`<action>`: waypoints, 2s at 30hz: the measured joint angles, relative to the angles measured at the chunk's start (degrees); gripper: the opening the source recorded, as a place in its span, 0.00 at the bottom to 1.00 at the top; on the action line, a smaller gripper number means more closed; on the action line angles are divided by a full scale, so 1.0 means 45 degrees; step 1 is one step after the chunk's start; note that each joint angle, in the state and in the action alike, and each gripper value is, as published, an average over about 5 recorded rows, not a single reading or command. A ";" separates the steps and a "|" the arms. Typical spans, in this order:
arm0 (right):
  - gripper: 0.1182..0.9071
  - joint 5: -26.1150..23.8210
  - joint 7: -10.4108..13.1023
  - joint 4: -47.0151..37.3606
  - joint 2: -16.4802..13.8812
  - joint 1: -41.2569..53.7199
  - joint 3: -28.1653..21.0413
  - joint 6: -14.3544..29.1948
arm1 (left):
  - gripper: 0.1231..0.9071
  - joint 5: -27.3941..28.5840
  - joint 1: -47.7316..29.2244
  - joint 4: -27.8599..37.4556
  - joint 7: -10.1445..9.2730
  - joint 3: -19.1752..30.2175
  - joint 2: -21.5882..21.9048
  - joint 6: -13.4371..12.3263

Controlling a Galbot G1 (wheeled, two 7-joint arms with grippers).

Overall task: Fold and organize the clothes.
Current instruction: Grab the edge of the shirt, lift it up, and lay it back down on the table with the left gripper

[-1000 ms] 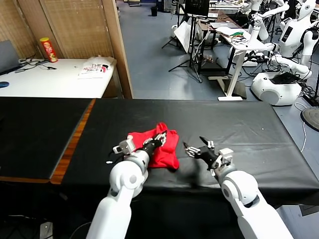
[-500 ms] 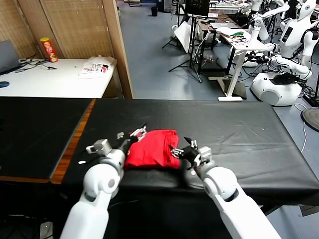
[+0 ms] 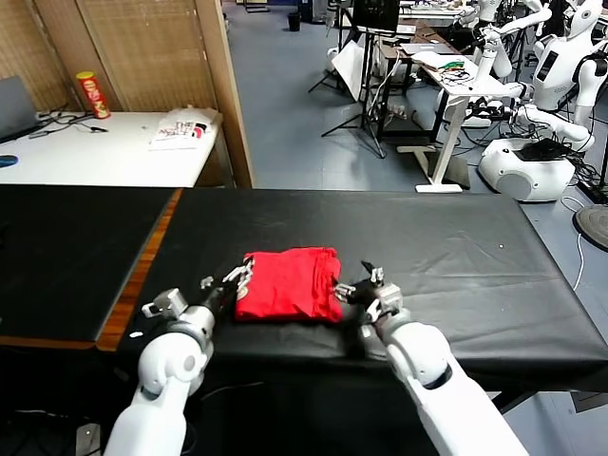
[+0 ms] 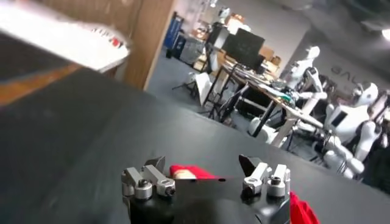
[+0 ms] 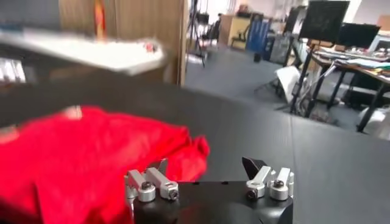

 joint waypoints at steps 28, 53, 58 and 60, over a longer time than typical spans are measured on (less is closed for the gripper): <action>0.86 0.1692 0.0032 0.1442 -0.0248 -0.0484 0.1260 -0.0094 | 0.18 -0.2661 0.0315 0.0874 0.0010 -0.0421 -0.0312 0.0542; 0.86 -0.0451 0.0176 0.1265 0.0519 -0.2230 0.2675 -0.0233 | 0.02 0.5335 0.0311 -0.0833 0.0737 -0.1291 0.5176 0.0161; 0.86 -0.0416 0.0127 0.1331 0.0625 -0.2417 0.2640 -0.0237 | 0.02 0.6833 0.0508 -0.1383 0.0733 -0.1269 0.6332 -0.0054; 0.86 -0.0389 0.0118 0.1363 0.0638 -0.2515 0.2655 -0.0241 | 0.02 0.7536 0.0627 -0.1653 0.0686 -0.1082 0.6383 -0.0148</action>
